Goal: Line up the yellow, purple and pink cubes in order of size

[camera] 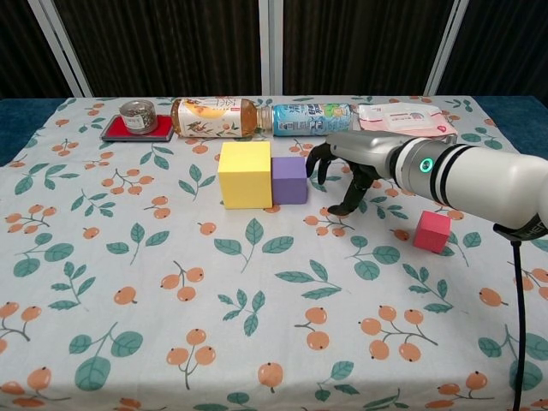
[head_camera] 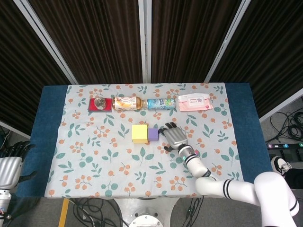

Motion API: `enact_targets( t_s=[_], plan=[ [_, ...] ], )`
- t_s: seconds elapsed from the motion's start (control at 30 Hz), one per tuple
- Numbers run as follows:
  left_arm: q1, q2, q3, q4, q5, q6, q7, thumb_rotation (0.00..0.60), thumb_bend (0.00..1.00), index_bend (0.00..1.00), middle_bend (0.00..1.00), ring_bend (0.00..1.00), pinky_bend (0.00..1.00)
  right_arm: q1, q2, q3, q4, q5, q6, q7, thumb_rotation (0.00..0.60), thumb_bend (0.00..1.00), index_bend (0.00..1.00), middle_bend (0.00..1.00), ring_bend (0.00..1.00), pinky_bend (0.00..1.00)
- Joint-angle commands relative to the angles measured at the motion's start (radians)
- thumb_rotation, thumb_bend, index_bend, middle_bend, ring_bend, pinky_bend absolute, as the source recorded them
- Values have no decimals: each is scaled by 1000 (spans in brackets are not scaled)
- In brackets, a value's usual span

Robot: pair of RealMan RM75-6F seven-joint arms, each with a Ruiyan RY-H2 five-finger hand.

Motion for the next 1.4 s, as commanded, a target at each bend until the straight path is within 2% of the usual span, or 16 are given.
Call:
enact_targets(
  t_s=[0.03, 0.27, 0.4, 0.6, 0.7, 0.83, 0.93, 1.07, 1.4],
  plan=[
    [0, 0, 0, 0, 0, -1, 0, 600, 13, 264, 250, 136, 191, 4, -6, 1, 9, 2, -1, -4, 600, 194, 237, 285, 59, 31],
    [1, 2, 0, -2, -2, -1, 2, 600, 13, 265, 251, 136, 191, 6, -10, 4, 14, 1, -2, -4, 600, 195, 237, 284, 60, 30],
    [2, 3, 0, -3, 1, 3, 2, 600, 13, 264, 250, 136, 191, -18, 29, -3, -33, -24, 31, 5, 600, 195, 237, 282, 59, 30],
    [-2, 10, -5, -13, 4, 6, 5, 600, 13, 264, 250, 136, 191, -92, 183, -42, -191, -146, 88, 54, 600, 194, 237, 276, 59, 28],
    [1, 12, -3, -19, 7, 12, 9, 600, 13, 264, 250, 136, 191, -134, 278, -88, -261, -243, 96, 90, 600, 193, 237, 276, 59, 28],
    [2, 17, -3, -30, 12, 20, 17, 600, 13, 264, 250, 136, 190, -181, 381, -157, -303, -385, 110, 125, 600, 187, 237, 273, 51, 22],
    [1, 22, -4, -44, 17, 24, 27, 600, 13, 264, 250, 136, 191, -207, 424, -211, -292, -492, 123, 126, 600, 176, 237, 264, 39, 14],
    [-1, 25, -2, -65, 25, 26, 42, 600, 13, 264, 250, 136, 191, -217, 423, -257, -243, -589, 123, 86, 600, 176, 236, 233, 21, 7],
    [13, 43, 3, -92, 23, 42, 49, 600, 13, 264, 250, 136, 190, -251, 367, -274, -145, -672, 146, 32, 600, 176, 235, 210, 14, 6]
  ],
)
